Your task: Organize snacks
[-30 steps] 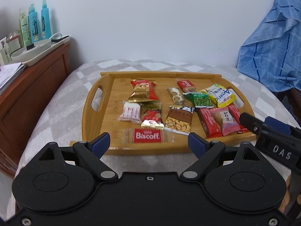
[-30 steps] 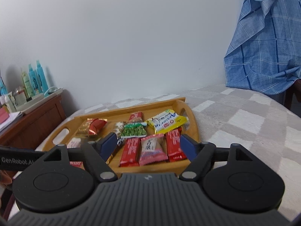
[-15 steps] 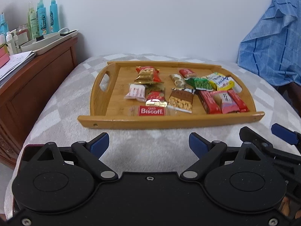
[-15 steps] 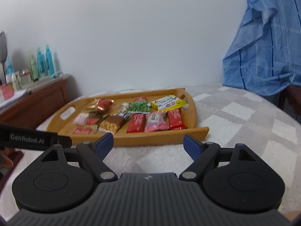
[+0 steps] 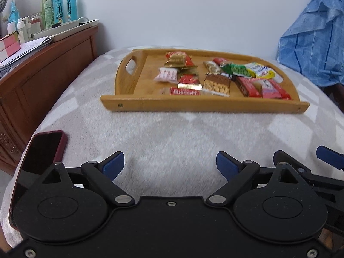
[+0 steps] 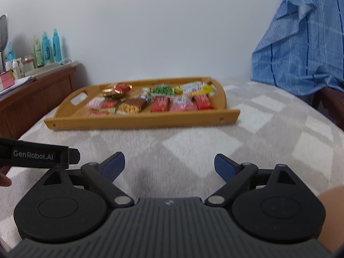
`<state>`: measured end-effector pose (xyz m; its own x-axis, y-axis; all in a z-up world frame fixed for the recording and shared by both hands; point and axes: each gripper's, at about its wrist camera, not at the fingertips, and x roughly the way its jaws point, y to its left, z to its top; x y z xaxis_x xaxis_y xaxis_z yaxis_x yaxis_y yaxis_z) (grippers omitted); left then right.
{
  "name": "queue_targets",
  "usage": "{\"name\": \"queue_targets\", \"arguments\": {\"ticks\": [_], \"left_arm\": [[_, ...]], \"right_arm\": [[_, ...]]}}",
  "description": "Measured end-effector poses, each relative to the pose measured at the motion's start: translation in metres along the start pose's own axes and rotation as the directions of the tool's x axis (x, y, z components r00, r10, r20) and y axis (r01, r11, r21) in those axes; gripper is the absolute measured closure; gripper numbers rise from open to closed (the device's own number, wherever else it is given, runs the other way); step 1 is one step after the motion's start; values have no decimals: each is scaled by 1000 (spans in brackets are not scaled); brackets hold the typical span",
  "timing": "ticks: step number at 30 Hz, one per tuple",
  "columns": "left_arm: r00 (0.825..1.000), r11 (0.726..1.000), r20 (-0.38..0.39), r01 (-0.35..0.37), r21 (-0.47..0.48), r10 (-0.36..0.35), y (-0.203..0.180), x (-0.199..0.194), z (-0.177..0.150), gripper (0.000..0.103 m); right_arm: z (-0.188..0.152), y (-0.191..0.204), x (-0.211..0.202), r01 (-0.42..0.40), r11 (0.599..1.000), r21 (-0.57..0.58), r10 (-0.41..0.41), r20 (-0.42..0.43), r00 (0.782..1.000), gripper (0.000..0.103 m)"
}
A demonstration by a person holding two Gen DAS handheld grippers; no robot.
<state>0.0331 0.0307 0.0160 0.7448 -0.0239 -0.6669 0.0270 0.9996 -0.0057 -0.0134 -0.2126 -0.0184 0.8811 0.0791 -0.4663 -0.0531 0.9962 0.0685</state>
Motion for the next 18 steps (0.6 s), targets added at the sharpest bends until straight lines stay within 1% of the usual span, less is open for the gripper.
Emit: {"name": "queue_targets", "arguments": {"ticks": [5, 7, 13, 16, 18], "left_arm": [[1000, 999, -29, 7, -33, -8, 7, 4, -10, 11], [999, 999, -34, -1, -33, -1, 9, 6, -13, 10], [1000, 1000, -22, -9, -5, 9, 7, 8, -17, 5], [999, 1000, -31, -11, -16, 10, 9, 11, -16, 2], [999, 1000, -43, -3, -26, 2, 12, 13, -16, 0]], "right_arm": [[-8, 1, 3, 18, 1000, 13, -18, -32, 999, 2], [-11, 1, 4, 31, 999, 15, -30, -45, 999, 1], [-14, 4, 8, 73, 997, -3, -73, -57, 996, 0], [-16, 7, 12, 98, 995, -34, -100, -69, 993, 0], [-15, 7, 13, 99, 995, -33, -101, -74, 992, 0]]}}
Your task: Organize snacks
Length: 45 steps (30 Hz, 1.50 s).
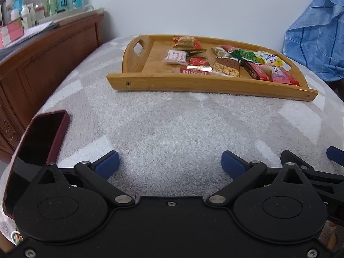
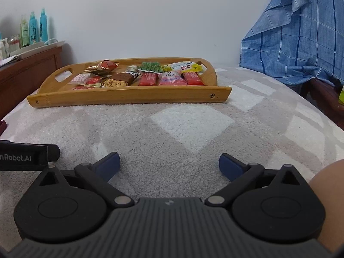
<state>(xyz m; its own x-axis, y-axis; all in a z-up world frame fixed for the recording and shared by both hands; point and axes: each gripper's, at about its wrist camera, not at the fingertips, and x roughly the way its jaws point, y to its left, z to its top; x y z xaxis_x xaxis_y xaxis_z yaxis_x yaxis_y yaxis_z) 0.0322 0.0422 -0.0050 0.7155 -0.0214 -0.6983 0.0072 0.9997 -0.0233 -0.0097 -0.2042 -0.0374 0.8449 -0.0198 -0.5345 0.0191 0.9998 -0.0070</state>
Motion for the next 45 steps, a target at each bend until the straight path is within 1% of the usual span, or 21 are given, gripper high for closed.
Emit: {"name": "queue_targets", "arguments": {"ticks": [6, 18, 35, 45], "left_arm": [[1000, 1000, 5, 5, 10, -5, 0, 1, -2, 0], [1000, 1000, 4, 15, 7, -15, 2, 1, -2, 0], [999, 1000, -41, 12, -4, -12, 2, 4, 5, 0], [999, 1000, -45, 8, -8, -8, 2, 4, 5, 0]], "right_arm": [[-1, 2, 2, 9, 1000, -12, -9, 0, 1000, 0], [-2, 1, 4, -2, 1000, -11, 2, 8, 1000, 0], [-2, 2, 5, -6, 1000, -21, 7, 8, 1000, 0], [-2, 2, 5, -6, 1000, -22, 6, 9, 1000, 0]]}}
